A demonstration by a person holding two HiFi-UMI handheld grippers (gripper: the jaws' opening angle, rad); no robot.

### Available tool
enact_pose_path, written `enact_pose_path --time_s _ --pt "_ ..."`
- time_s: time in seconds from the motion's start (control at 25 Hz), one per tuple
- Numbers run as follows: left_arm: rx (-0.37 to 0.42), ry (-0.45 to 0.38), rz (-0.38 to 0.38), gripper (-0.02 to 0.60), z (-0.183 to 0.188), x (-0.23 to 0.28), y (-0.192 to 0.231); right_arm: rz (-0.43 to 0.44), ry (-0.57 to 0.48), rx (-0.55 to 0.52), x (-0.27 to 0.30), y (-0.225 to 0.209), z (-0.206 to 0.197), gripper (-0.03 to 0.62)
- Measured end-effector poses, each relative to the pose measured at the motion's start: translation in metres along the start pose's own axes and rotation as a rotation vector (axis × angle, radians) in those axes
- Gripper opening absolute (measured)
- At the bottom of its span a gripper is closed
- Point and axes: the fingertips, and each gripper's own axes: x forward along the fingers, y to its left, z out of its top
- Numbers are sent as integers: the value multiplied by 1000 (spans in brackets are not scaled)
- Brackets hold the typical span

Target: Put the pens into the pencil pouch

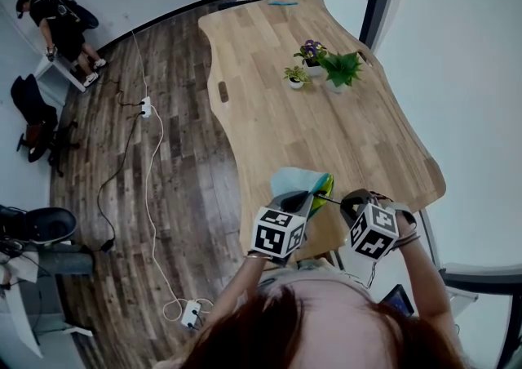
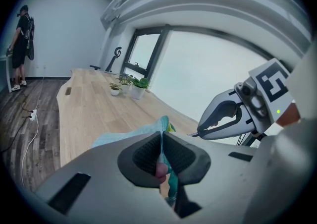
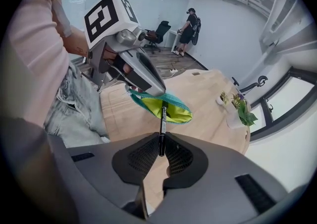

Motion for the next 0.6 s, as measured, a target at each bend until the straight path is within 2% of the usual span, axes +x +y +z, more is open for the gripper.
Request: enact_pose_path --time_s 0.6 --pt "15 18 -24 15 -5 2 -9 66 -71 68 31 1 28 32"
